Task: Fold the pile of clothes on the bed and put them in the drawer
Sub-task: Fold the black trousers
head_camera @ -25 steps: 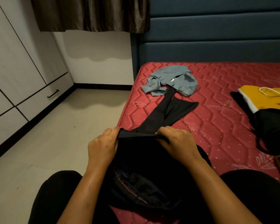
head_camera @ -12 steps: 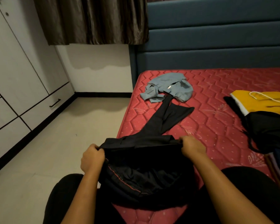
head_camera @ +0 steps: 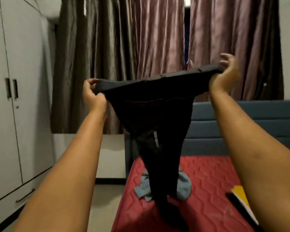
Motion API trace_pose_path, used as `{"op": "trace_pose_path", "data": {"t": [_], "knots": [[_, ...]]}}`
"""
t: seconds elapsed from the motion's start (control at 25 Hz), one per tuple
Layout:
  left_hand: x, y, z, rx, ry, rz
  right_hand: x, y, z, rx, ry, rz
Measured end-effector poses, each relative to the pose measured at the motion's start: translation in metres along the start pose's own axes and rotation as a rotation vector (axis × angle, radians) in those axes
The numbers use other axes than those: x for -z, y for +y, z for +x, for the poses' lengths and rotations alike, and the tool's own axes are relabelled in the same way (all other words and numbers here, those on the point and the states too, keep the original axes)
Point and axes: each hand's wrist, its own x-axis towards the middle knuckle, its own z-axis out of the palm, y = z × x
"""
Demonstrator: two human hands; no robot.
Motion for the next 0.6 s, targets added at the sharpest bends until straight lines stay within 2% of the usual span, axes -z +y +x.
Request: {"op": "trace_pose_path", "data": {"t": [0.08,0.16,0.24,0.28,0.36,0.44,0.52,0.6], "knots": [[0.002,-0.004,-0.001,-0.24,-0.098,0.312,0.014,0.015,0.01,0.083,0.09,-0.049],[0.016,-0.041,-0.028,-0.306,-0.29,0.66,0.041,0.065,-0.027,0.196,-0.027,-0.41],[0.043,-0.089,-0.082,-0.262,-0.575,0.938,0.085,0.125,-0.096,0.292,-0.298,-0.742],[0.06,-0.111,-0.116,-0.198,-0.696,1.015,0.109,0.154,-0.137,0.282,-0.484,-0.89],[0.1,-0.15,-0.196,0.024,-0.853,1.076,0.158,0.198,-0.229,0.057,-0.939,-1.153],[0.146,-0.177,-0.281,0.229,-0.981,1.142,0.205,0.224,-0.318,-0.163,-1.328,-1.242],[0.191,-0.188,-0.364,0.281,-1.173,1.259,0.237,0.224,-0.387,-0.249,-1.51,-1.287],[0.23,-0.186,-0.419,0.331,-1.26,1.363,0.241,0.21,-0.42,-0.205,-1.594,-1.368]]}}
